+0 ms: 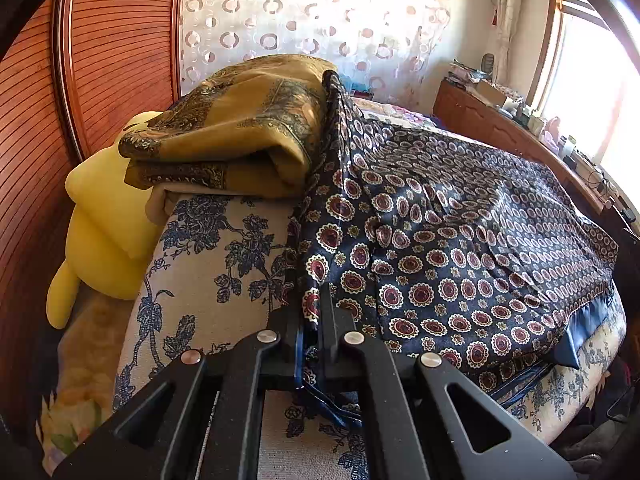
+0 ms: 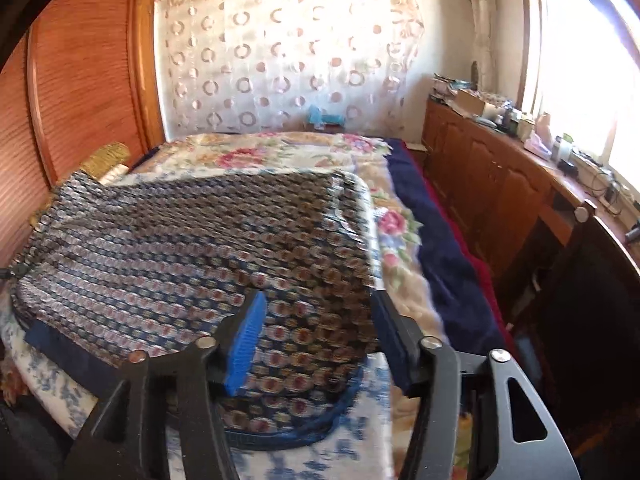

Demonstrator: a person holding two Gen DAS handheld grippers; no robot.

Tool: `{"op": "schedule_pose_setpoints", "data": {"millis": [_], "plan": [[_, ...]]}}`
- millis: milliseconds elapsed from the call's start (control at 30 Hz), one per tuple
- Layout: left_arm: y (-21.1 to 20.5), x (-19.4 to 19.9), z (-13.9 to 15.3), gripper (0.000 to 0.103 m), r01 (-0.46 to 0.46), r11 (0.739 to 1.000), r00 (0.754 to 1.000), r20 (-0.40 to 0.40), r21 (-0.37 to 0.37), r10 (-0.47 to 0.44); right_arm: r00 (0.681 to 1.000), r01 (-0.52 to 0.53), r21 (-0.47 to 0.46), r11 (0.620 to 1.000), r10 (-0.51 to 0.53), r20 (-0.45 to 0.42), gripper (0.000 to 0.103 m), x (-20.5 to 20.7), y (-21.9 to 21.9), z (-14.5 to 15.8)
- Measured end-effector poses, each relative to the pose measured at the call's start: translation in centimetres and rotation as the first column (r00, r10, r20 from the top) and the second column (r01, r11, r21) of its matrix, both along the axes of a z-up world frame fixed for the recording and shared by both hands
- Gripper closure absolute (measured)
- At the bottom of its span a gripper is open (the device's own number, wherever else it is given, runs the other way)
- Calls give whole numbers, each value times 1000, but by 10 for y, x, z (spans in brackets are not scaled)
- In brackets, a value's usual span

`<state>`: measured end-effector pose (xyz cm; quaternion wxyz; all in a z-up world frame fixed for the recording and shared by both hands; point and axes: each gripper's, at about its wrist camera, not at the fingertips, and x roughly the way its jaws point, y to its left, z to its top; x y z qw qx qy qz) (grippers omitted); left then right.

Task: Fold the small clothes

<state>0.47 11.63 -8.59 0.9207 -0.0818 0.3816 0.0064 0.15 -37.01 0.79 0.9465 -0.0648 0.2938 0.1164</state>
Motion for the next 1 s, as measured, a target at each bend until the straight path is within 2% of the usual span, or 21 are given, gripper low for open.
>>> {"op": "schedule_pose_setpoints", "data": {"millis": [167,300,400,433,467,533,633,700,733,800,900,1000], "plan": [[-4,1,-1,100,0,1000,1000,-5,1,0,995,-80,4,997,80,-57,35,-4,27,-28],[-5,3,-2,99,-3,1000,1000,-7,9,3,984,-143,42,989,147,-101,35,-3,51,-43],[-7,3,-2,99,-3,1000,1000,-8,15,3,975,-181,30,983,184,-128,35,-2,70,-56],[-7,3,-2,91,-4,1000,1000,-10,19,4,972,-189,18,982,189,-139,35,-2,75,-60],[-7,3,-1,76,4,1000,1000,-7,14,-4,970,-193,2,981,191,-147,35,-2,78,-62],[-8,2,0,62,10,1000,1000,-1,6,-10,971,-194,-29,981,188,-146,35,-4,82,-63],[-8,2,2,60,24,1000,1000,-12,6,-24,966,-194,-29,980,186,-180,34,5,82,-69],[-7,-1,6,37,27,1000,1000,8,2,-27,965,-197,-33,980,188,-181,34,2,83,-65],[-6,-5,10,22,23,1000,999,31,-4,-23,965,-198,-42,979,188,-181,34,4,84,-65],[-2,-9,15,21,8,1000,999,50,-13,-8,966,-202,-67,977,187,-180,31,2,87,-67],[4,-10,17,21,-24,1000,998,49,-11,25,970,-189,-86,978,172,-170,20,-1,95,-74],[8,-8,11,20,-48,999,999,17,-7,48,972,-179,-80,980,164,-166,18,-2,94,-76]]}}
